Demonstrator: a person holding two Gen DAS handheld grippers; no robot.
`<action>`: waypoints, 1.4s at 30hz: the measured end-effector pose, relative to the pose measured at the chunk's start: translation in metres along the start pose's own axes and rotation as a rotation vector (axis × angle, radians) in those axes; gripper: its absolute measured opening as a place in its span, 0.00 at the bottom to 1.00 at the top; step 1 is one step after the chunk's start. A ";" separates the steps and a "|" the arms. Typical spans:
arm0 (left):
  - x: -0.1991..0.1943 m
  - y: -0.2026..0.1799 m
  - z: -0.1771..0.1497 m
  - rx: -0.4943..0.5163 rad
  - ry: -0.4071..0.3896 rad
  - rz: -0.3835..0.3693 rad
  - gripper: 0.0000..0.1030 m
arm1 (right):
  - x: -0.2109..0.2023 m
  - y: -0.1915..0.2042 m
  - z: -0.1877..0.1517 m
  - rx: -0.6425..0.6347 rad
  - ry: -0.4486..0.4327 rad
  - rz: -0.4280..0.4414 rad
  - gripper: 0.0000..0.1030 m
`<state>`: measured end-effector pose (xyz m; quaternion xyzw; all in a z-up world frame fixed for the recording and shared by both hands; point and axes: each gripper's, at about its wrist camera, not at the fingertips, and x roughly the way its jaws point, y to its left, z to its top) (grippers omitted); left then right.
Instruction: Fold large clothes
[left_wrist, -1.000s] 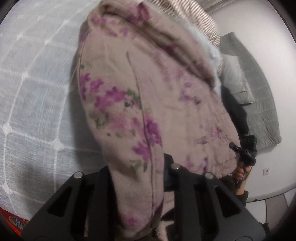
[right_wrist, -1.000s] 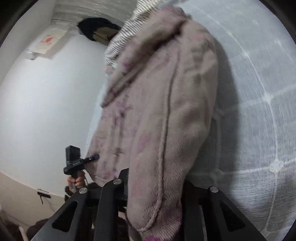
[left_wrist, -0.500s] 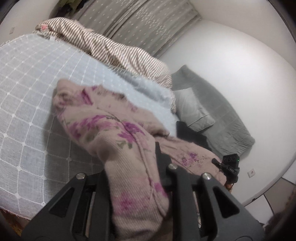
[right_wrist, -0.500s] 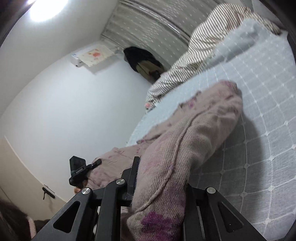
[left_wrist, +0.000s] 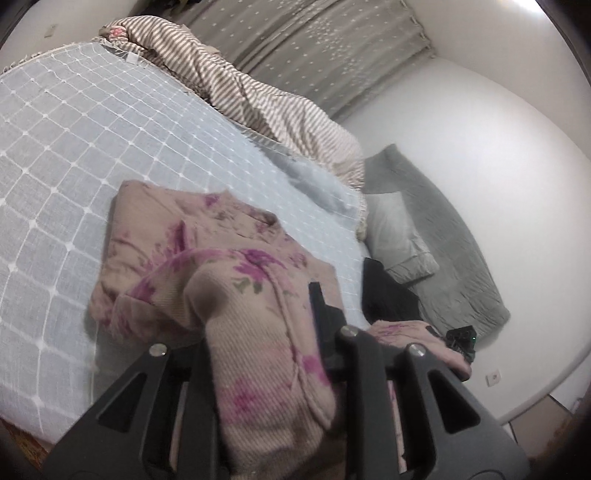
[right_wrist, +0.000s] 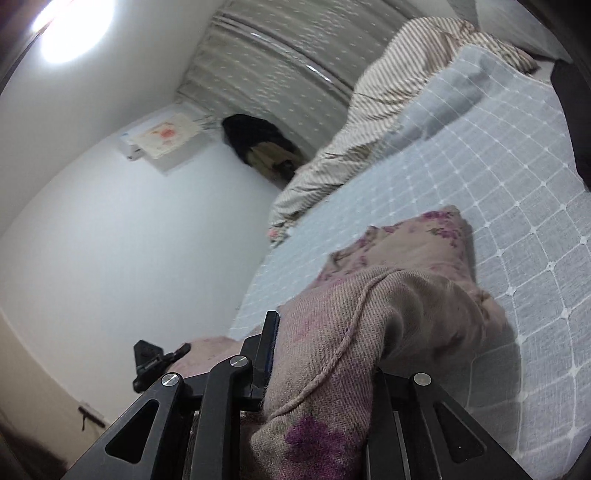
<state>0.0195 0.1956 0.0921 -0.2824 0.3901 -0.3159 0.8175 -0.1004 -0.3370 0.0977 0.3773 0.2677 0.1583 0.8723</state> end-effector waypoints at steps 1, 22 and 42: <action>0.007 0.003 0.007 0.001 -0.005 0.018 0.24 | 0.011 -0.008 0.009 0.023 -0.007 -0.005 0.18; 0.180 0.113 0.073 -0.259 0.224 0.057 0.65 | 0.160 -0.167 0.066 0.292 0.089 -0.225 0.37; 0.090 0.102 0.073 0.001 0.144 0.220 0.85 | 0.060 -0.140 0.083 0.205 -0.074 -0.136 0.67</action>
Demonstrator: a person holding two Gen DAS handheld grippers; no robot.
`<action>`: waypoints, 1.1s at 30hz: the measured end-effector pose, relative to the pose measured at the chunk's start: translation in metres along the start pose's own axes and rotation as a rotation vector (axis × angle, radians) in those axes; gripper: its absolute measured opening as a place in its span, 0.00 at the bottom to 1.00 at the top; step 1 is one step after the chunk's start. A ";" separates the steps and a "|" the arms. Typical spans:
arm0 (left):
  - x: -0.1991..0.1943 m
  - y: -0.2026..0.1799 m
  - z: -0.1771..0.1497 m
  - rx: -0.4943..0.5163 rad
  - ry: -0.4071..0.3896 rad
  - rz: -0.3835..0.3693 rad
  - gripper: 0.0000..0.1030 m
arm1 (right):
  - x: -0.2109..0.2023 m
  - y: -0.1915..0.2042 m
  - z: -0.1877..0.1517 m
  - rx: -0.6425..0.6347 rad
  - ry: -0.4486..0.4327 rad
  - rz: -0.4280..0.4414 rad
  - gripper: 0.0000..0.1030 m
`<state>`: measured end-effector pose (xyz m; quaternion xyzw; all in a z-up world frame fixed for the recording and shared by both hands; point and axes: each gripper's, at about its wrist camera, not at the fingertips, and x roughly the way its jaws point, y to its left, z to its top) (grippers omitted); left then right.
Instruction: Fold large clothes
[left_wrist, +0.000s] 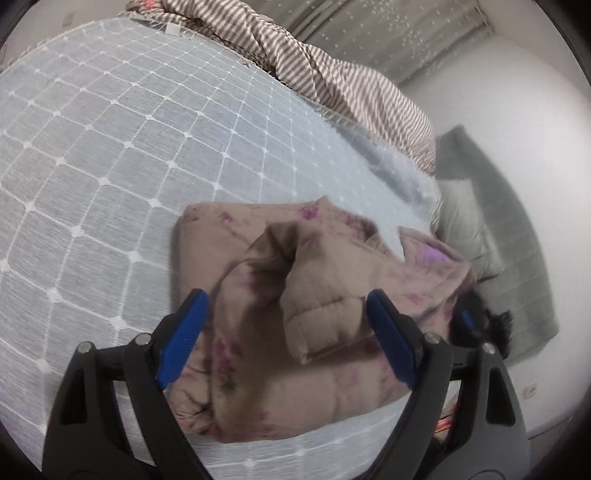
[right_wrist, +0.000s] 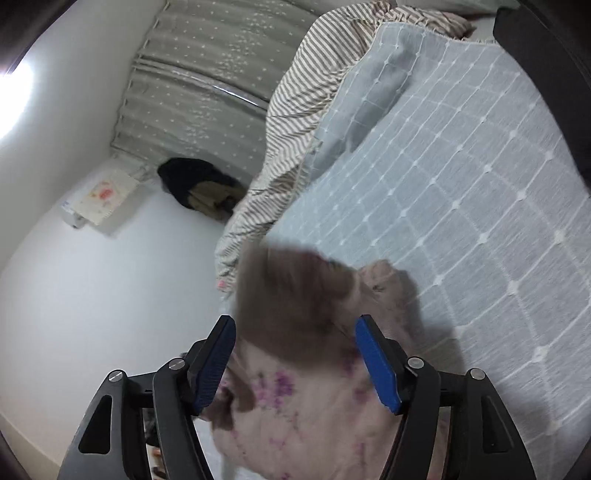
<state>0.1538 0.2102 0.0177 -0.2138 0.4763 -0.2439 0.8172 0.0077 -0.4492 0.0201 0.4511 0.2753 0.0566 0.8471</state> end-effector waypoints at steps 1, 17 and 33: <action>0.001 0.002 -0.002 0.022 -0.001 0.011 0.85 | 0.003 0.001 -0.001 -0.015 0.010 -0.022 0.67; -0.043 0.025 -0.016 0.054 -0.197 0.042 0.89 | 0.083 0.001 -0.011 -0.286 0.155 -0.418 0.67; 0.091 -0.010 0.037 0.179 -0.044 0.141 0.17 | 0.113 0.021 -0.009 -0.381 0.026 -0.445 0.20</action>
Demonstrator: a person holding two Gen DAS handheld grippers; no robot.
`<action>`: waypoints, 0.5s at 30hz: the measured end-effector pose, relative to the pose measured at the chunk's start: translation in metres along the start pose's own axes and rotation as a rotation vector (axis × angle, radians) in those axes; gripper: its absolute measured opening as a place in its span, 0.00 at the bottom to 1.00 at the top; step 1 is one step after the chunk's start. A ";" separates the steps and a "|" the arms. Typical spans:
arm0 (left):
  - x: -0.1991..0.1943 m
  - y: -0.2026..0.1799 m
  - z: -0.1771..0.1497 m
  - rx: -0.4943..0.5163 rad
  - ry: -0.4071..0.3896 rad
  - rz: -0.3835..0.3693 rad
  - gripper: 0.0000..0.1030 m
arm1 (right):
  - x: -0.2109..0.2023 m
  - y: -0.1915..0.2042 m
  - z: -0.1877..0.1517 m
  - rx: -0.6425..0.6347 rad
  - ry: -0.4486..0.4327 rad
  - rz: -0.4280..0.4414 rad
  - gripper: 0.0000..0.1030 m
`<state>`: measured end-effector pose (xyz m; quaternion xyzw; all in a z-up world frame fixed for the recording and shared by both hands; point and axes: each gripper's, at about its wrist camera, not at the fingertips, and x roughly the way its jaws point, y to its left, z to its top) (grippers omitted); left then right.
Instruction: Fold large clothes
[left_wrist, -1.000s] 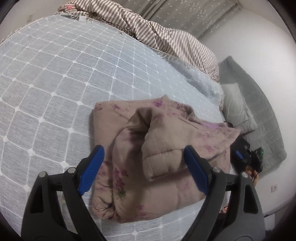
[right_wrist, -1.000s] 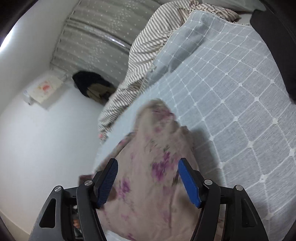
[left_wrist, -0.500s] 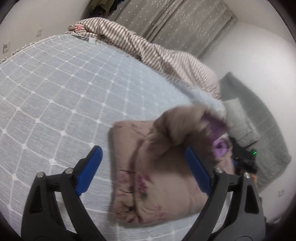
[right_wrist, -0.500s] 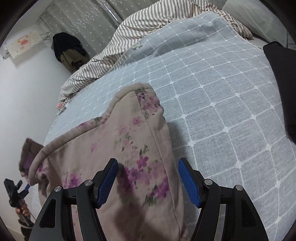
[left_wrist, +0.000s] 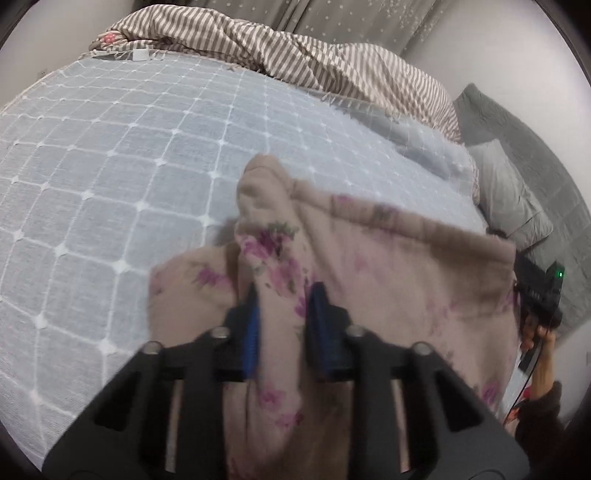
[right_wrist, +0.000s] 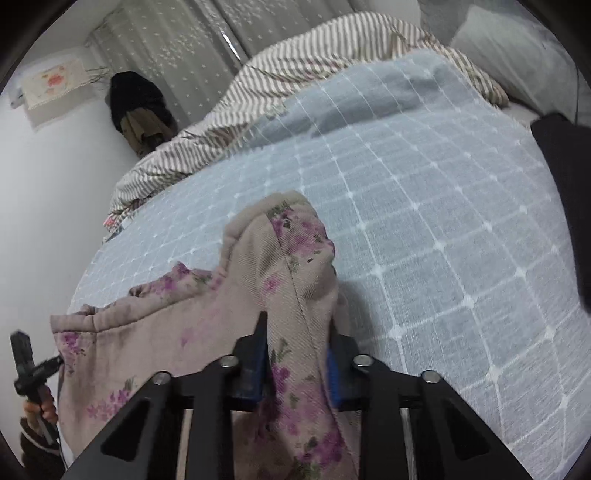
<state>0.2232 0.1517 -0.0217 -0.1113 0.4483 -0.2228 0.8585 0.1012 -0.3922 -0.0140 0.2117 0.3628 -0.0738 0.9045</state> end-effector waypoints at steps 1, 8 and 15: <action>-0.005 -0.007 0.004 0.012 -0.045 0.021 0.09 | -0.004 0.003 0.002 -0.015 -0.025 0.002 0.18; -0.061 -0.021 0.048 -0.061 -0.373 0.019 0.05 | -0.040 0.032 0.050 -0.046 -0.271 0.017 0.15; 0.009 0.013 0.073 -0.108 -0.232 0.206 0.05 | 0.028 0.020 0.083 0.013 -0.187 -0.107 0.15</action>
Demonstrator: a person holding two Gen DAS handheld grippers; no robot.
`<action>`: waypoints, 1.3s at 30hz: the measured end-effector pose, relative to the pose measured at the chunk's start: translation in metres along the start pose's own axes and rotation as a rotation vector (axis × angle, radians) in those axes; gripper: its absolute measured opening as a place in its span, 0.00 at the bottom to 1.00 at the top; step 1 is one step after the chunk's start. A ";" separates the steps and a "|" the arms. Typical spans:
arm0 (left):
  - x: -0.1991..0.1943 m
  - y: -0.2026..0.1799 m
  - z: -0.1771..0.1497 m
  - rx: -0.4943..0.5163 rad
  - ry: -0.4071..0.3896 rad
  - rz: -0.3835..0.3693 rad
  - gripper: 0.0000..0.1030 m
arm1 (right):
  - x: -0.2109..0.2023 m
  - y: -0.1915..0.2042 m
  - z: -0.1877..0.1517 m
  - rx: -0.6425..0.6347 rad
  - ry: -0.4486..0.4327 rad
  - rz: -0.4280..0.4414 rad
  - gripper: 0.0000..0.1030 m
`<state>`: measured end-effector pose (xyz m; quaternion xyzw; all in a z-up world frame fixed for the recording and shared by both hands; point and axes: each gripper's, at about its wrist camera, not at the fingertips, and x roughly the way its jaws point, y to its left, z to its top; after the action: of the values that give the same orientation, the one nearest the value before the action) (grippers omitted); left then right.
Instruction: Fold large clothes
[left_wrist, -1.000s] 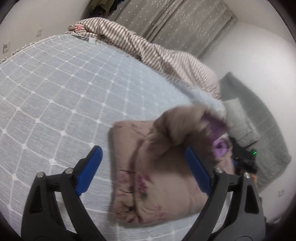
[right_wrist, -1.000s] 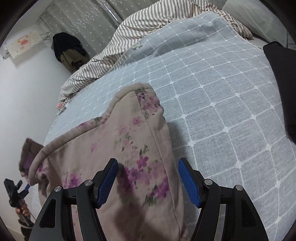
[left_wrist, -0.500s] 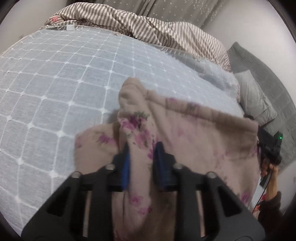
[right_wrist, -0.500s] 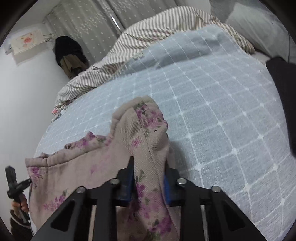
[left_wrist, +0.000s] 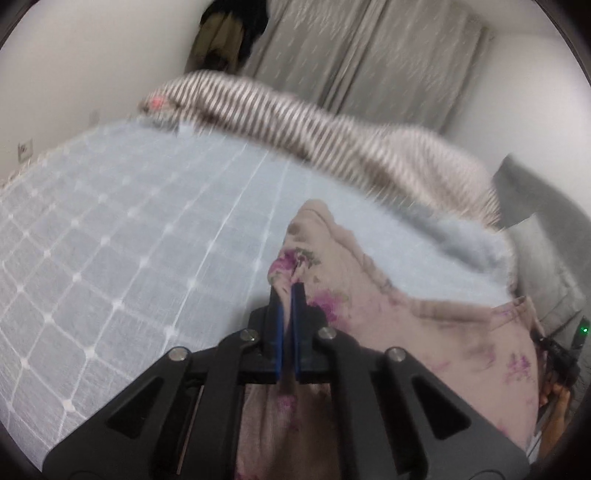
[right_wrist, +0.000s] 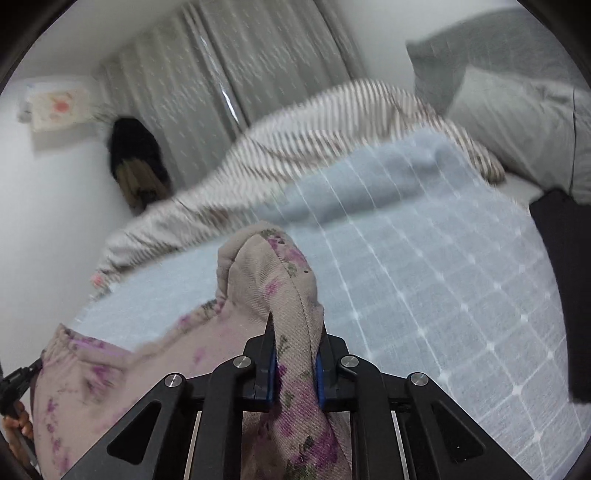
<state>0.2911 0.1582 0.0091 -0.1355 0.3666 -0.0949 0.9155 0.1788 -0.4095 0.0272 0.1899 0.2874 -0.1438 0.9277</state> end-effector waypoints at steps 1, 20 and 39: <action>0.021 0.004 -0.009 0.001 0.072 0.034 0.05 | 0.015 -0.003 -0.005 -0.001 0.053 -0.029 0.15; -0.009 -0.012 -0.035 0.066 0.307 0.049 0.96 | -0.023 -0.053 -0.036 0.181 0.250 -0.009 0.81; 0.008 0.066 -0.112 -0.319 0.555 -0.258 0.99 | 0.015 -0.091 -0.117 0.501 0.567 0.388 0.83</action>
<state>0.2232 0.1985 -0.0948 -0.2911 0.5917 -0.1847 0.7287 0.1008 -0.4420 -0.0955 0.4919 0.4462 0.0259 0.7472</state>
